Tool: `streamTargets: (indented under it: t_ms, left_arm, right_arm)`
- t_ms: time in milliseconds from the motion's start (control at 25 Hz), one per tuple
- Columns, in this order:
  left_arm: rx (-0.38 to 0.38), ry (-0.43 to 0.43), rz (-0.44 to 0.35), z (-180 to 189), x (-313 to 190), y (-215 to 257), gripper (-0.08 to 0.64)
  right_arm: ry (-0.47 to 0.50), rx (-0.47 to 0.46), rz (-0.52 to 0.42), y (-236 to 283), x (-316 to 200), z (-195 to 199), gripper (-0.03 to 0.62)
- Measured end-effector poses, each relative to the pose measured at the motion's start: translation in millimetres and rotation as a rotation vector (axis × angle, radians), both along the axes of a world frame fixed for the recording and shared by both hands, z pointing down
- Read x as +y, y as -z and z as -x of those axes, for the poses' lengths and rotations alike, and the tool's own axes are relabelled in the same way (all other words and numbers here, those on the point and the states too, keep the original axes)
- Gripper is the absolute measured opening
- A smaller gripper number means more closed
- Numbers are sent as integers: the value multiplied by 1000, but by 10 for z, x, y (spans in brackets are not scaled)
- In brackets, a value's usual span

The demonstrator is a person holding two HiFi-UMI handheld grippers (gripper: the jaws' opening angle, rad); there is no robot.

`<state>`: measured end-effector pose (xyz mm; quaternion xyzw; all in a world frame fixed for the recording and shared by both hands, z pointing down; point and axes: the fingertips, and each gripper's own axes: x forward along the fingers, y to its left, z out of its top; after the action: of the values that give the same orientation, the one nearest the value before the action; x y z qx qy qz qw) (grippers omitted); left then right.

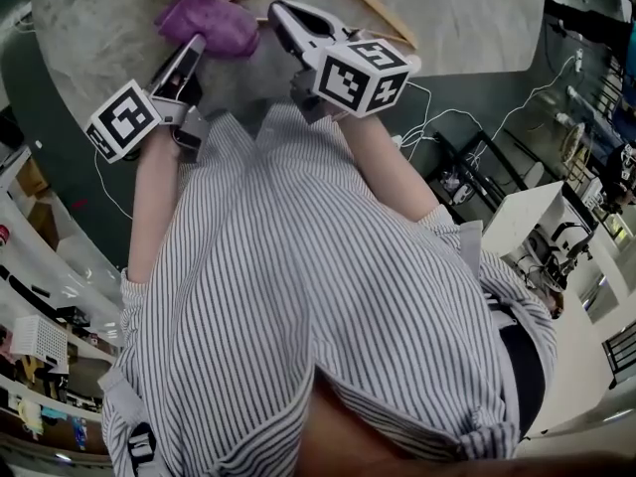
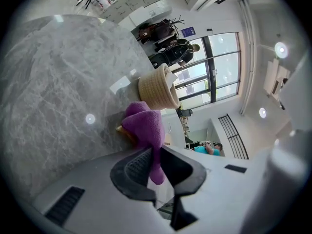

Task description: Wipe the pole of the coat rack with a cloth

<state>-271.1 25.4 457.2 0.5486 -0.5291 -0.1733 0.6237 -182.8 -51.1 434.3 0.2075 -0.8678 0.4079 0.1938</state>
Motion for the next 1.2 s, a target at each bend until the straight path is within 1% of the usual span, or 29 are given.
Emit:
streamTargets:
  t_ms: [240, 440, 560, 640, 840, 1200]
  left_arm:
    - [-52, -89, -13, -47, -13, 66, 51]
    - [6, -142, -48, -117, -33, 191, 51]
    - [-38, -226, -50, -168, -29, 215, 51]
    - [-56, -262, -51, -205, -32, 225, 51]
    - [-78, -301, -29, -256, -39, 188, 51]
    - [-59, -394, -33, -555, -216, 135, 51]
  right_arm:
    - [-18, 0, 1, -6, -30, -103, 15]
    - [-29, -1, 3, -3, -11, -151, 15]
    - [-37, -1, 3, 3, -17, -201, 15]
    - [-46, -1, 3, 5, -30, -242, 15]
    - [-48, 11, -12, -9, -12, -314, 15]
    - [-87, 4, 3, -27, -65, -496, 15]
